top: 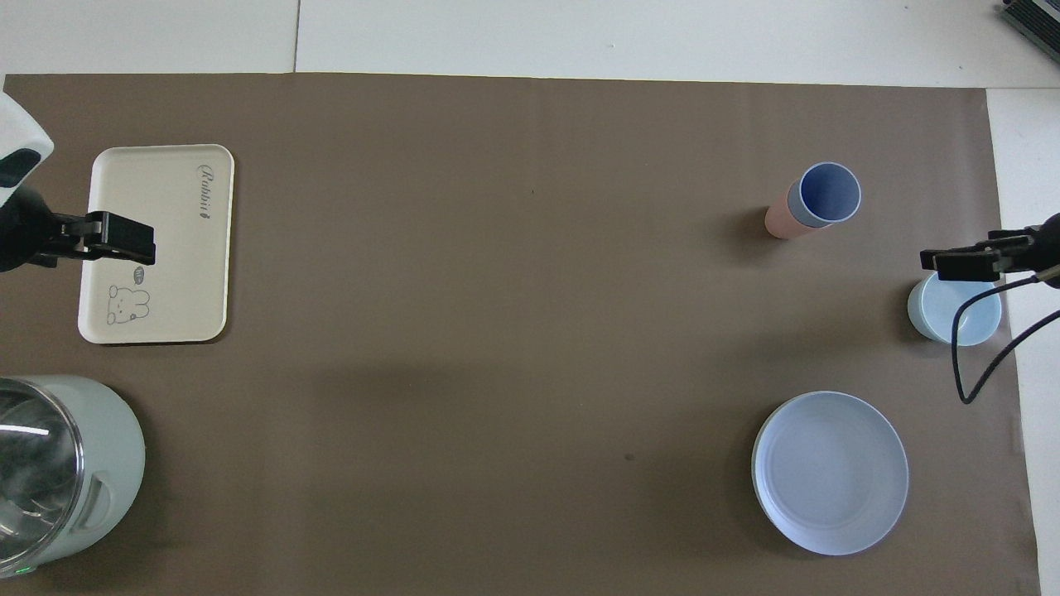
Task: Place cup on tray
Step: 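Move the right gripper to the nested blue and pink cups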
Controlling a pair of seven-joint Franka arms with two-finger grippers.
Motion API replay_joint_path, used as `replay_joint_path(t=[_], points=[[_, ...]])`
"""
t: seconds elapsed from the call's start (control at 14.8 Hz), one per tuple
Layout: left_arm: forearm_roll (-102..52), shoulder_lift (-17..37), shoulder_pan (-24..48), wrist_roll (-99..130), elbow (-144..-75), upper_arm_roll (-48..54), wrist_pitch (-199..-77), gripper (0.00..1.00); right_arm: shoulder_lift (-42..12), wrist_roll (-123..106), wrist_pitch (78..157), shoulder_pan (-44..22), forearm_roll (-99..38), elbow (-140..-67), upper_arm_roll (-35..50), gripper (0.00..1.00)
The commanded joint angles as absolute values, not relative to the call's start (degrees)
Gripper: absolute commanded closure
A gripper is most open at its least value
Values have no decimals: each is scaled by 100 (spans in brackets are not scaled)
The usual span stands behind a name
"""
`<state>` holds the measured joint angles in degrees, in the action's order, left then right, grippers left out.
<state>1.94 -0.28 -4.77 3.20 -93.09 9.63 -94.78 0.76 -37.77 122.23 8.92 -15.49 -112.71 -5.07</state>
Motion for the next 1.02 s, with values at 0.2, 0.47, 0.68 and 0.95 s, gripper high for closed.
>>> replay_joint_path(t=[0.2, 0.47, 0.68, 0.95], points=[[229, -211, -527, 369, -9492, 993, -9475, 0, -816, -6613, 12936, 1327, -3528, -11312, -448, 0], [229, -211, -527, 378, -9501, 993, -9466, 0, -1300, -8181, 13368, 1239, -5017, -11355, -439, 0], [229, -211, -527, 378, -9492, 993, -9466, 0, -1660, -9268, 13316, 1257, -5944, -11382, -422, 0], [229, -211, -527, 369, -9501, 993, -9475, 0, -2083, -10687, 13087, 1266, -7346, -11435, -431, 0]])
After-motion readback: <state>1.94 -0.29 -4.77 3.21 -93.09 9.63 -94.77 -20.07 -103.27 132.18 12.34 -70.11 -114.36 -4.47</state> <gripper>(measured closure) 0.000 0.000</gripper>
